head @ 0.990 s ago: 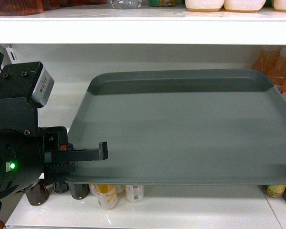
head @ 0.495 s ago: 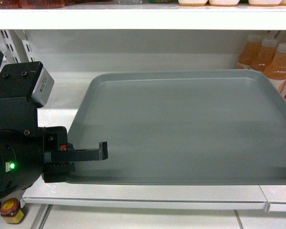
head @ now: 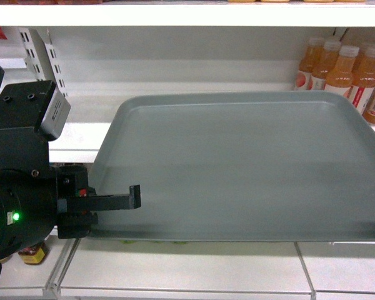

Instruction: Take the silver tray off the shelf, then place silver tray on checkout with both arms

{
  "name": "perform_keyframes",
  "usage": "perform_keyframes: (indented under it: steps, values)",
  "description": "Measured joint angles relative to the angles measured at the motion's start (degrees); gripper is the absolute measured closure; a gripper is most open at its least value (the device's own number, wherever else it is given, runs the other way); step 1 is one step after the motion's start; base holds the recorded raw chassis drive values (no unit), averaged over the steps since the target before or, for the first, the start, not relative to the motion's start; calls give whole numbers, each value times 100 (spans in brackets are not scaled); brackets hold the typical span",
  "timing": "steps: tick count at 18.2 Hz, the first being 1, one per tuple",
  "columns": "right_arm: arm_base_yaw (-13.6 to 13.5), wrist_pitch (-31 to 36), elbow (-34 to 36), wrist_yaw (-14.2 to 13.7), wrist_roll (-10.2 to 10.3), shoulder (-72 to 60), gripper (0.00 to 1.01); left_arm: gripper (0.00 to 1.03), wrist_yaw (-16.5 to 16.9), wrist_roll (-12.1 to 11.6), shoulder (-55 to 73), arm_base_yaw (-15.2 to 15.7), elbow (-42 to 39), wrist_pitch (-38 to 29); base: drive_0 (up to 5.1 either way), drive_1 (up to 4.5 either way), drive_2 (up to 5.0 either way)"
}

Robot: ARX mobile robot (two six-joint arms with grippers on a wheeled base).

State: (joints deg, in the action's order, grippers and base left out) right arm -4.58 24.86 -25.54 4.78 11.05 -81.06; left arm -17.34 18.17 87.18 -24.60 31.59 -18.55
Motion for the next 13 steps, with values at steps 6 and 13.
perform_keyframes:
  steps: [6,13]
  values:
    - [-28,-7,0,-4,7,0,99,100,-2,-2,0,11,-2,4,14,-372,400]
    - [-24,7,0,-2,7,9,99,100,-2,-2,0,0,-2,-33,9,-391,409]
